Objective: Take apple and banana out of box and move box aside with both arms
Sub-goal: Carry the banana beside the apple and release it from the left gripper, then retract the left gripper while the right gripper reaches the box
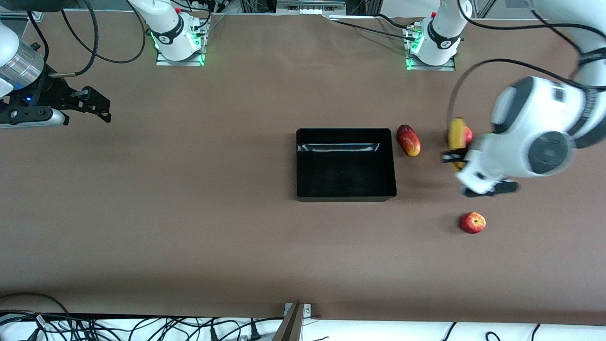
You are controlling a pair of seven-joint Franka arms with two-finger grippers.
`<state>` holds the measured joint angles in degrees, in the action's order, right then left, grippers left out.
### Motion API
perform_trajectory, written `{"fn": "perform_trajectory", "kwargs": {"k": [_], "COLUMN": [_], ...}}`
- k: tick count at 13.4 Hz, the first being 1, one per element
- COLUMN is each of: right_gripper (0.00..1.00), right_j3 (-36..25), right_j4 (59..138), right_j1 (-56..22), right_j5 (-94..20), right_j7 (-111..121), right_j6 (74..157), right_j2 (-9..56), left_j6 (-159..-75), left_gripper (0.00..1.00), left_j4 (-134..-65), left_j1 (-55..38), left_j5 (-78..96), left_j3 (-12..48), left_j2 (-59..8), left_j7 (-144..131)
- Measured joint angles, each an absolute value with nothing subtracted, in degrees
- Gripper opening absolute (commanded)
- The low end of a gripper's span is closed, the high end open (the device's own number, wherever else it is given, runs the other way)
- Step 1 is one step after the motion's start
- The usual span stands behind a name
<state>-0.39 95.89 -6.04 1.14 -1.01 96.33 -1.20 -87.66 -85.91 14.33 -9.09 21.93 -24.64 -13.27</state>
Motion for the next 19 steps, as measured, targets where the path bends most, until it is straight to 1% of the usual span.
{"fn": "perform_trajectory", "kwargs": {"k": [1, 3, 6, 10, 12, 14, 15, 16, 18, 19], "right_gripper": [1.00, 1.00, 1.00, 1.00, 1.00, 1.00, 1.00, 1.00, 1.00, 1.00], "right_j3": [-0.38, -0.38, -0.38, -0.12, 0.12, 0.15, 0.15, 0.16, 0.27, 0.34], "right_j4": [95.89, 95.88, 95.86, 95.83, 95.83, 95.83, 95.82, 95.83, 95.87, 95.89], "right_j1": [-6.04, -6.04, -6.04, -6.10, -6.22, -6.23, -6.24, -6.25, -6.56, -7.34], "right_j5": [1.14, 1.14, 1.14, 1.13, 1.13, 1.14, 1.14, 1.14, 1.13, 1.12], "right_j7": [-1.01, -1.01, -1.01, -0.99, -0.89, -0.80, -0.75, -0.57, 0.23, 1.15], "right_j6": [96.32, 96.33, 96.40, 98.00, 98.89, 99.08, 99.08, 98.98, 96.87, 95.24], "right_j2": [-1.20, -1.20, -1.20, -0.93, 0.10, 1.03, 1.26, 1.38, 1.86, 2.18], "left_j6": [-89.69, -96.44, -107.24, -124.06, -128.44, -131.04, -132.71, -134.29, -136.47, -137.05], "left_gripper": [0.00, 0.00, 0.00, 0.00, 0.00, 0.00, 0.09, 0.48, 1.00, 1.00], "left_j4": [-85.91, -85.93, -86.03, -86.55, -86.57, -86.63, -86.70, -86.76, -86.80, -86.80], "left_j1": [16.87, 21.24, 23.63, 23.88, 23.88, 23.79, 23.68, 23.62, 23.37, 23.20], "left_j5": [-9.64, -9.90, -9.98, -10.07, -10.16, -10.26, -10.80, -12.10, -15.50, -16.05], "left_j3": [19.46, 15.92, 12.40, 11.33, 10.98, 10.67, 10.48, 10.38, 10.38, 10.38], "left_j2": [-25.05, -26.46, -29.70, -37.55, -40.98, -43.29, -44.47, -45.66, -47.53, -48.02], "left_j7": [-5.76, 6.46, 16.56, 18.06, 18.06, 18.07, 17.99, 17.31, 14.93, 14.44]}}
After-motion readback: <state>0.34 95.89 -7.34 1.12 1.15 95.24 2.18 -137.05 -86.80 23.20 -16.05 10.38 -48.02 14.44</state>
